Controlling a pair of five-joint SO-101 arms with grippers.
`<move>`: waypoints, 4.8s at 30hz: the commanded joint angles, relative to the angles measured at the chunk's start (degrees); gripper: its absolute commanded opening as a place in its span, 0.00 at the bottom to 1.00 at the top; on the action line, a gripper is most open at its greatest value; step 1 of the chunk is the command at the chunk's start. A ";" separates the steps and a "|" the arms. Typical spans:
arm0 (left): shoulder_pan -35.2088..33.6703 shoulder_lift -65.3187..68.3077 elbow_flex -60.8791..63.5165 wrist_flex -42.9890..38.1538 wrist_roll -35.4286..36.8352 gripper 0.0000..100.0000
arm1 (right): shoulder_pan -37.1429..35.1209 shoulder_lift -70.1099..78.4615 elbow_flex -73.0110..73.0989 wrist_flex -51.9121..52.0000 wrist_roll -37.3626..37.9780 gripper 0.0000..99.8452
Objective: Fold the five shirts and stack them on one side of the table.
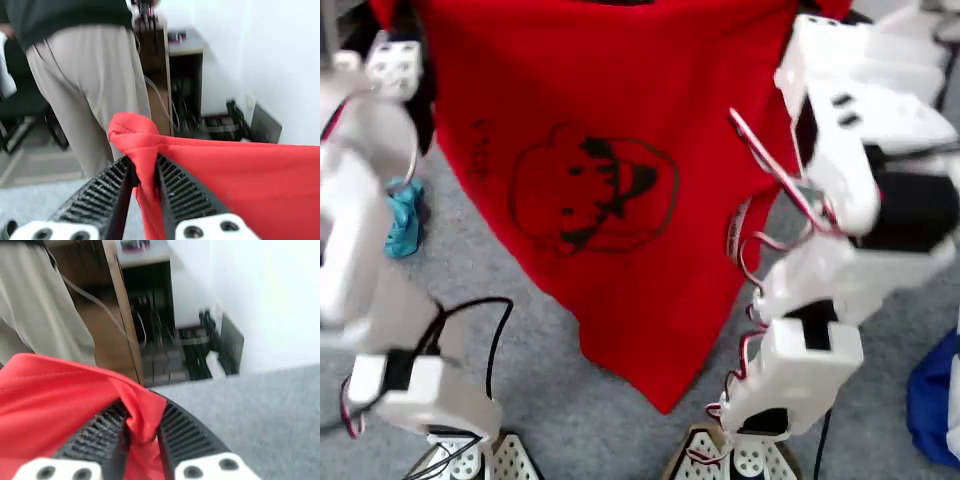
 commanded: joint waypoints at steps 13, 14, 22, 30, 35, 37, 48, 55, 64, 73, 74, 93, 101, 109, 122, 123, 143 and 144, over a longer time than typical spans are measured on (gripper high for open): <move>-0.97 -34.51 47.21 0.53 2.99 0.02 | 0.75 -29.41 16.40 -3.60 7.74 0.01; -0.97 -37.58 51.60 0.53 2.99 0.02 | 0.75 -30.99 16.48 -5.01 8.62 0.01; -1.49 -56.66 74.02 0.53 2.55 0.02 | 0.84 -37.23 16.57 -12.75 16.00 0.01; -1.49 -63.87 68.48 0.44 2.46 0.02 | 0.84 -37.67 16.75 -19.69 21.54 0.01; -1.49 -64.13 62.77 0.44 2.90 0.02 | 0.75 -37.05 21.93 -20.04 21.80 0.01; -1.49 -64.13 62.07 0.44 2.90 0.02 | 0.75 -36.70 26.68 -19.96 21.45 0.01; -1.49 -64.13 70.24 -1.41 2.55 0.02 | 0.40 -36.18 52.35 -20.40 18.55 0.01; -2.11 -64.40 83.16 -10.99 2.64 0.02 | 0.31 -37.14 60.79 -22.95 13.45 0.01; -10.55 -63.96 106.55 -31.91 2.73 0.02 | -2.68 -38.46 64.22 -22.77 12.48 0.01; -10.20 -63.87 128.88 -49.49 2.64 0.02 | -8.04 -38.29 81.10 -33.32 12.48 0.01; -10.20 -63.87 131.43 -52.40 2.55 0.02 | -8.04 -38.29 83.65 -36.31 12.48 0.01; -5.01 -44.00 143.74 -91.52 -1.41 0.02 | -8.13 -37.32 122.68 -88.18 12.40 0.01; -5.01 -17.98 117.10 -77.27 8.79 0.02 | -7.87 -25.27 112.92 -88.09 7.12 0.01; -7.56 2.33 96.00 -71.91 12.84 0.02 | -8.04 -8.40 94.99 -85.27 5.63 0.01; -8.88 25.54 56.88 -55.65 18.29 0.02 | -8.04 11.30 62.81 -71.12 5.54 0.01; -8.88 27.47 53.89 -53.98 18.29 0.02 | -8.04 12.88 60.53 -69.71 5.54 0.01; -8.18 45.67 20.57 -3.78 8.44 0.02 | -9.54 26.59 25.89 -15.47 5.54 0.01; -8.26 45.67 19.87 -2.81 8.44 0.02 | -10.15 26.77 25.10 -13.45 5.54 0.01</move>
